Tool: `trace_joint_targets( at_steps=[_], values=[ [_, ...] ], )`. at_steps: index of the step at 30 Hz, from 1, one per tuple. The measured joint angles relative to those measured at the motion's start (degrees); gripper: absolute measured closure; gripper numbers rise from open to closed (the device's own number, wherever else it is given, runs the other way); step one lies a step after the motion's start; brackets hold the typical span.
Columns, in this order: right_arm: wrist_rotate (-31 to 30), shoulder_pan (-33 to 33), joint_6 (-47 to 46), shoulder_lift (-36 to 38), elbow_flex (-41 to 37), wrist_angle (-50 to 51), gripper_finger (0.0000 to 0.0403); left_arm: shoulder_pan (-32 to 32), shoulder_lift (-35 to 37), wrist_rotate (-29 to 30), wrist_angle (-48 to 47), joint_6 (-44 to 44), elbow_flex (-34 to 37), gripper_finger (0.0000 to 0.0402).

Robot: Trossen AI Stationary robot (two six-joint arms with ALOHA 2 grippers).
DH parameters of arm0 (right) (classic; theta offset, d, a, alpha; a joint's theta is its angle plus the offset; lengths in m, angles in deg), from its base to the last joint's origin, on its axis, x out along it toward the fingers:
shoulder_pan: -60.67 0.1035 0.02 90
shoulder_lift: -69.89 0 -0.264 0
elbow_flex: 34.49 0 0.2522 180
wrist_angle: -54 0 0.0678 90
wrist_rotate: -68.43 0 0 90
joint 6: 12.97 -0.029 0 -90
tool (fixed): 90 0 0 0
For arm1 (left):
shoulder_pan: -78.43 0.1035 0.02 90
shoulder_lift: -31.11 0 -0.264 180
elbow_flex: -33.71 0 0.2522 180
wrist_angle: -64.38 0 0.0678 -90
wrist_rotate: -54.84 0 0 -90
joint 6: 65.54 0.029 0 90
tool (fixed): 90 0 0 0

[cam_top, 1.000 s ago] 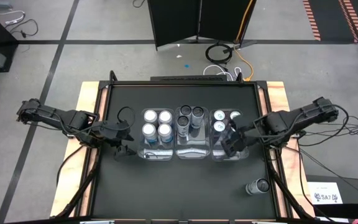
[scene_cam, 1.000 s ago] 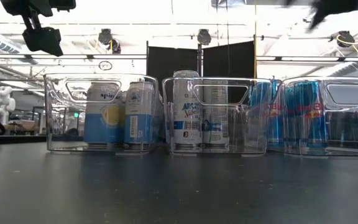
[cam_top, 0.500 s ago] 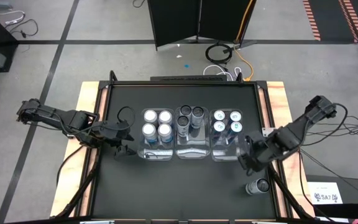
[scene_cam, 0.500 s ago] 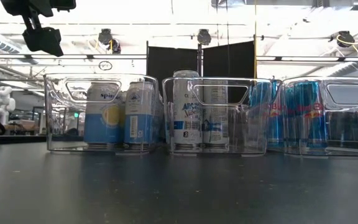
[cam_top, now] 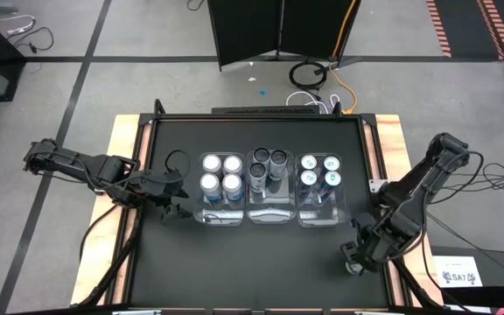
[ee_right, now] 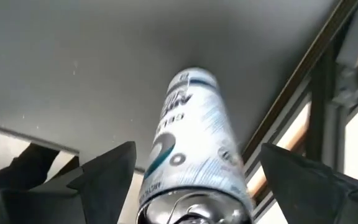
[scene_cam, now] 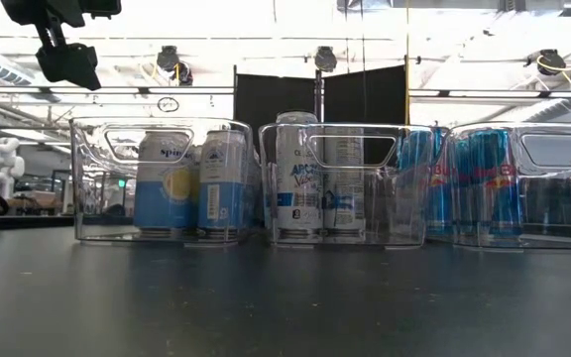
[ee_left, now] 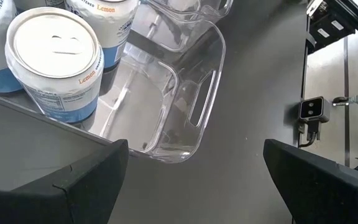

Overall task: Sort soda cans
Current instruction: Put the white-blue soda can into the center transparent bin

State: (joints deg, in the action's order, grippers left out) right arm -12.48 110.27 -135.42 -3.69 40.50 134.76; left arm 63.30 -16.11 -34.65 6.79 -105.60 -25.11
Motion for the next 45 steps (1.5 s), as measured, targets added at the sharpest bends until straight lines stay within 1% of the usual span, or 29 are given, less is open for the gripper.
trace_joint_targets(
  at_steps=[7,10,15,17,19,24,31,34,37,41,45],
  values=[
    [0.48,3.42,-3.95,0.02,-3.37,-10.03,0.0067,0.00,0.00,0.00,0.00,0.00,0.00,0.0020],
    [0.54,4.45,-5.83,0.02,-4.10,-11.43,0.0067,0.00,0.00,0.00,0.00,0.00,0.00,0.0020],
    [4.54,5.72,-7.43,-0.36,-4.71,-12.14,0.0068,0.00,0.00,0.00,0.02,0.00,0.00,0.0020],
    [4.76,6.07,-7.43,-0.73,-4.81,-12.71,0.0078,0.00,0.00,0.00,0.02,0.00,0.00,0.0020],
    [4.81,6.06,-7.40,-1.10,-4.81,-13.23,0.0097,0.00,0.00,0.00,0.00,0.00,0.00,0.0020],
    [4.69,6.06,-7.37,-1.56,-4.78,-13.21,0.0170,0.00,0.00,0.00,0.01,0.00,0.00,0.0020],
    [3.70,6.02,-8.26,-1.62,-4.06,-11.47,0.0171,0.00,0.00,0.00,0.02,0.00,0.00,0.0020],
    [-1.56,6.06,-8.28,-1.66,-1.53,-10.68,0.0171,0.00,0.00,0.00,0.01,0.00,0.00,0.0020],
    [-10.61,6.00,-5.91,-1.66,2.38,-10.38,0.0171,0.00,0.00,0.00,0.00,0.00,0.00,0.0020],
    [-22.92,4.95,0.91,-1.66,7.19,-9.90,0.0171,0.00,0.00,0.00,0.01,0.00,0.00,0.0020],
    [-31.60,1.90,8.35,-1.64,11.17,-9.54,0.0171,0.00,0.00,0.00,0.00,0.00,0.00,0.0020]
  ],
)
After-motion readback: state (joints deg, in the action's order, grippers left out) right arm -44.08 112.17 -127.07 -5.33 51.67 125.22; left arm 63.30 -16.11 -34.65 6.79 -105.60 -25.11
